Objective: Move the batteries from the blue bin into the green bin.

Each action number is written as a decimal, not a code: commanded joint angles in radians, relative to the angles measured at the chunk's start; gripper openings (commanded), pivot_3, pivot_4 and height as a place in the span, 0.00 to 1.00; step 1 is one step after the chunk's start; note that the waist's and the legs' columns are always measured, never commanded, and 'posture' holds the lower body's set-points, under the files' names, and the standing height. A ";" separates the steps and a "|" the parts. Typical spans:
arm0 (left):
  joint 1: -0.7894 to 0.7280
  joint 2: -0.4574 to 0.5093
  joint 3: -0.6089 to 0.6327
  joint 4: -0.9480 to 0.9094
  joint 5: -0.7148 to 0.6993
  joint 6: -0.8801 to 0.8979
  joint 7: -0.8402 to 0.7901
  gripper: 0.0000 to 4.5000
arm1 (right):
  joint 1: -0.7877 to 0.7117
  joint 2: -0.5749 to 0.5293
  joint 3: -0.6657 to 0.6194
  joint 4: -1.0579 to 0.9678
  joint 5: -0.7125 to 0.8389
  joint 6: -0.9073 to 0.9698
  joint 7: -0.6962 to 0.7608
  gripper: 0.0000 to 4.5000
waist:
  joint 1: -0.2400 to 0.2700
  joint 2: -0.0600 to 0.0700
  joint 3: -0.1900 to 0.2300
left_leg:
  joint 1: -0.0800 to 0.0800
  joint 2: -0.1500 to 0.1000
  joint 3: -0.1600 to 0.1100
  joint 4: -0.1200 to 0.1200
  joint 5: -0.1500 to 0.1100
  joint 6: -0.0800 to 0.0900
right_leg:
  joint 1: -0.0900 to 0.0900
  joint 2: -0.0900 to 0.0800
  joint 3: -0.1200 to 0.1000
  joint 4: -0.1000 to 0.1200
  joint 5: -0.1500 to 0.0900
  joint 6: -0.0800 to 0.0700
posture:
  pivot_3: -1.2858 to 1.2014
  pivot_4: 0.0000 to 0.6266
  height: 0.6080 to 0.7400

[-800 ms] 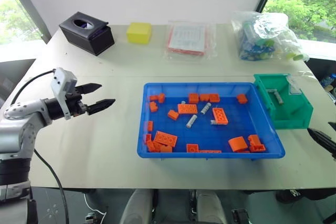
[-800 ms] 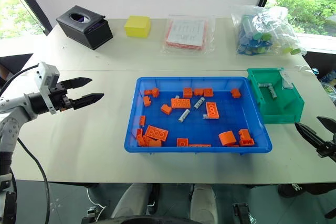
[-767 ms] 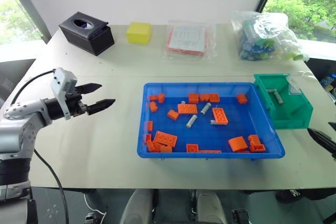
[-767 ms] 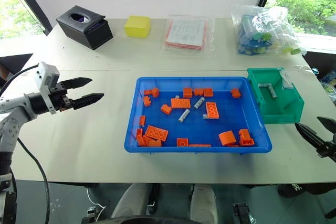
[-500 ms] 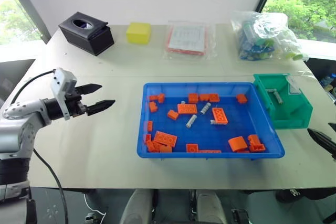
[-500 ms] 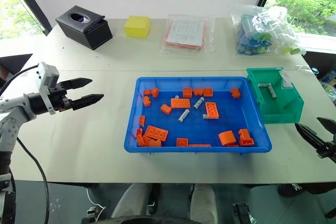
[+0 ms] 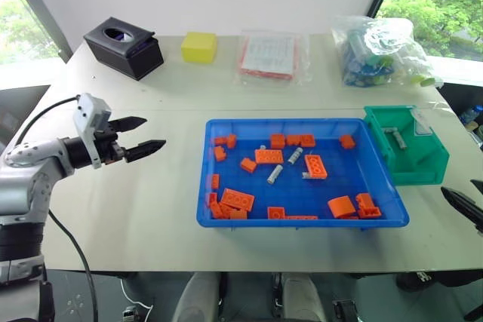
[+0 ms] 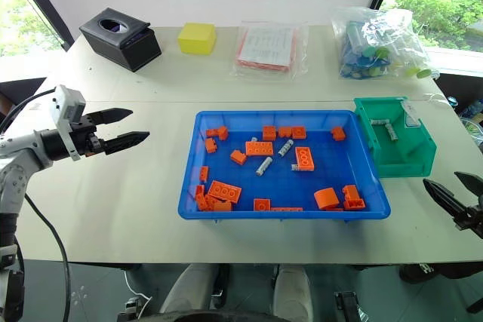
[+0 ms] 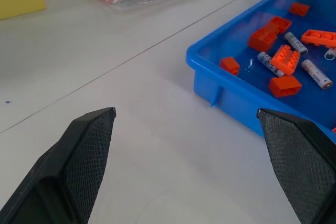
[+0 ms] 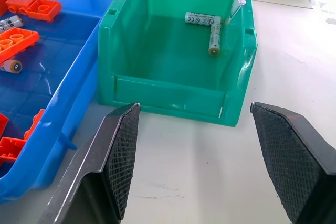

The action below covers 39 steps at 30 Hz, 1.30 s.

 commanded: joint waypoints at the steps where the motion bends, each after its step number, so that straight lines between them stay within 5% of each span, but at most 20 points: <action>1: -0.022 0.005 0.008 -0.037 -0.017 0.004 0.001 1.00 | -0.014 -0.043 -0.025 0.009 -0.002 -0.020 0.023 0.76 | 0.000 0.000 0.000 | 0.000 0.000 0.000 0.000 0.000 0.000 | 0.000 0.000 0.000 0.000 0.000 0.000 | 0.52 0.24 0.64; 10: 0.005 -0.005 -0.022 -0.201 -0.107 0.098 -0.028 1.00 | -0.243 -0.268 0.100 -0.015 0.086 0.071 0.124 0.76 | -0.003 0.001 0.001 | 0.001 0.001 0.002 0.000 0.000 0.000 | 0.000 0.001 0.001 0.000 0.001 -0.002 | 0.52 0.24 0.64; 14: -0.053 0.016 -0.053 -0.231 -0.144 0.137 -0.078 1.00 | -0.529 -0.320 0.404 -0.037 0.103 0.081 0.156 0.76 | -0.006 0.001 0.003 | 0.000 0.003 0.002 0.000 0.000 0.000 | -0.001 0.002 0.001 0.000 0.001 -0.003 | 0.52 0.24 0.64; 19: -0.119 0.015 -0.096 -0.261 -0.161 0.156 -0.108 1.00 | -0.882 -0.183 0.808 0.041 -0.019 0.054 0.206 0.76 | -0.003 -0.001 0.007 | -0.002 0.003 0.002 0.001 0.000 0.000 | -0.003 0.002 0.001 0.000 0.002 -0.004 | 0.52 0.24 0.64; 25: -0.122 0.017 -0.114 -0.326 -0.183 0.172 -0.114 1.00 | -1.083 0.012 1.090 0.241 -0.198 -0.030 0.266 0.76 | -0.005 -0.004 0.009 | -0.013 0.001 0.003 0.003 0.002 -0.002 | -0.014 0.002 0.001 0.002 0.007 -0.003 | 0.52 0.24 0.64; 29: -0.105 0.027 -0.102 -0.357 -0.192 0.179 -0.106 1.00 | -1.125 0.083 1.168 0.344 -0.279 -0.093 0.309 1.00 | -0.003 -0.004 0.010 | -0.015 0.001 0.003 0.004 0.007 -0.009 | -0.016 0.002 0.001 0.003 0.008 -0.002 | 0.52 0.24 0.64; 39: -0.061 0.054 -0.076 -0.413 -0.222 0.197 -0.094 1.00 | -1.168 0.153 1.221 0.492 -0.438 -0.239 0.334 1.00 | -0.011 -0.005 0.010 | -0.013 0.002 0.001 0.005 0.008 -0.010 | -0.016 0.005 0.001 0.007 0.010 -0.006 | 0.52 0.24 0.64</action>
